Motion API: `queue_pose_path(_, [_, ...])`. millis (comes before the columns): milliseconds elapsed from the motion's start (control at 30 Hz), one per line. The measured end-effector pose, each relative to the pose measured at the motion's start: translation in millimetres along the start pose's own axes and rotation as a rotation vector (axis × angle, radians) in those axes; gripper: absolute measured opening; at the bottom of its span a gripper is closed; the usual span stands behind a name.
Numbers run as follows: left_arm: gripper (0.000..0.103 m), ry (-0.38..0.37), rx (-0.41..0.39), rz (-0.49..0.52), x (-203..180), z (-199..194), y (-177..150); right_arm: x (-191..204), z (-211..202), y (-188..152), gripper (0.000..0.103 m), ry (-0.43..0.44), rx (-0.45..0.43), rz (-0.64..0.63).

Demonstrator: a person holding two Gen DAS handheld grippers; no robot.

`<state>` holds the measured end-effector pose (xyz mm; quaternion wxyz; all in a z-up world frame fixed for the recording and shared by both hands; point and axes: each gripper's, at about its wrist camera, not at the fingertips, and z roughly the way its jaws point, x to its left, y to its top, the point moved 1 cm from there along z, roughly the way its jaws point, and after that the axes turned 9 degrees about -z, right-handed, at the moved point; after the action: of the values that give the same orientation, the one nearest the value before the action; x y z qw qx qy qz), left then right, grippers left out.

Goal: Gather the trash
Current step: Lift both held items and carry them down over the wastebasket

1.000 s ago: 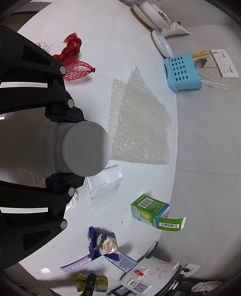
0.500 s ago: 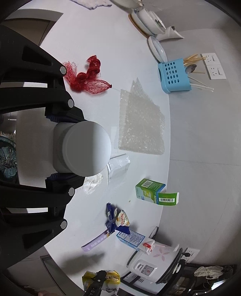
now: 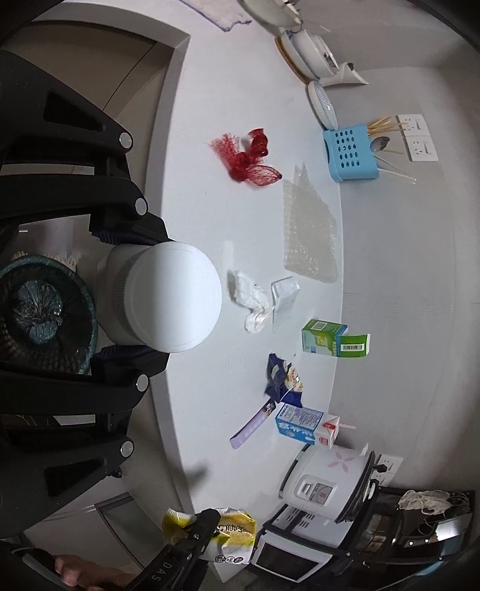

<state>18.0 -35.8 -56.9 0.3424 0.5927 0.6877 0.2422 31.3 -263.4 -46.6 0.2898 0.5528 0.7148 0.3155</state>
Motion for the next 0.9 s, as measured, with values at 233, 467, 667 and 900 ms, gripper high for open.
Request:
queue_pose_path(233, [0.041, -0.018, -0.014, 0.0, -7, -8, -48, 31, -16, -39, 0.016, 0.039, -0.046, -0.023])
queue_pose_path(467, [0.041, -0.04, 0.015, -0.01, -5, 5, -87, 53, -6, -80, 0.016, 0.077, -0.04, -0.041])
queue_pose_path(667, [0.041, -0.031, 0.04, -0.006, -5, 24, -121, 63, 20, -114, 0.016, 0.095, 0.003, -0.038])
queue_pose_path(900, [0.041, -0.026, 0.11, -0.022, 1, 54, -168, 73, 60, -157, 0.016, 0.122, 0.101, -0.044])
